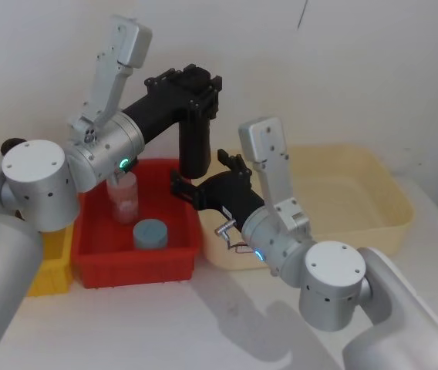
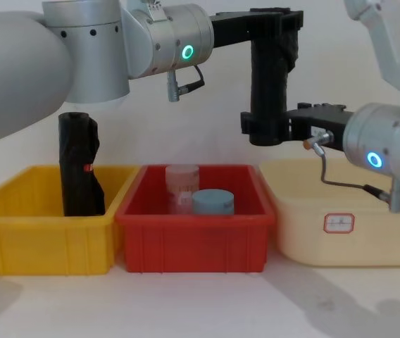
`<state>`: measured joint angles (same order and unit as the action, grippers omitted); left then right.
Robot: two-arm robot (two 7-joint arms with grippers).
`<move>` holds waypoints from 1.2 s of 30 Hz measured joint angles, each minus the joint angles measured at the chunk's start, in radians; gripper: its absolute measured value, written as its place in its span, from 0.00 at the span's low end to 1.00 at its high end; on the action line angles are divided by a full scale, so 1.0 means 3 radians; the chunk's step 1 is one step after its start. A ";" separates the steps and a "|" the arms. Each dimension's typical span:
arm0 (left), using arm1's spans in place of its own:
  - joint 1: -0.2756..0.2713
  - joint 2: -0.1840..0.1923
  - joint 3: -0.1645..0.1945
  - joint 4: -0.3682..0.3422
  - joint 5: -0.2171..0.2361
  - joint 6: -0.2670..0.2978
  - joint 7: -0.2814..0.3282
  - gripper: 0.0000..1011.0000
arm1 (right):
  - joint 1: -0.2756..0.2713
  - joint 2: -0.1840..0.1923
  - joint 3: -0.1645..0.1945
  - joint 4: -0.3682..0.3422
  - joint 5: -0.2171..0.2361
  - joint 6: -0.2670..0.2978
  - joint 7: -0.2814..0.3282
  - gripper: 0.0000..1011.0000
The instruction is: Pick up the garbage bag with the one hand and transfer it to the other hand.
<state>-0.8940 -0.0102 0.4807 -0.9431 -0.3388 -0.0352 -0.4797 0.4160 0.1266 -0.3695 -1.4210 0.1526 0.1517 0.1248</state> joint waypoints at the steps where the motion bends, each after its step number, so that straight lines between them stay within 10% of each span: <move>1: 0.0000 0.0000 0.0000 0.0000 0.0000 0.0000 0.0000 0.53 | 0.0011 -0.0009 0.0000 0.0013 -0.0001 -0.0001 0.0004 1.00; 36: 0.0000 0.0000 0.0000 0.0000 0.0000 0.0000 -0.0001 0.53 | 0.0475 -0.0347 0.0090 0.0731 -0.0012 -0.0122 0.0065 1.00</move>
<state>-0.8939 -0.0101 0.4807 -0.9432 -0.3388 -0.0351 -0.4799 0.5586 0.0224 -0.3425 -1.2016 0.1491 0.1152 0.1443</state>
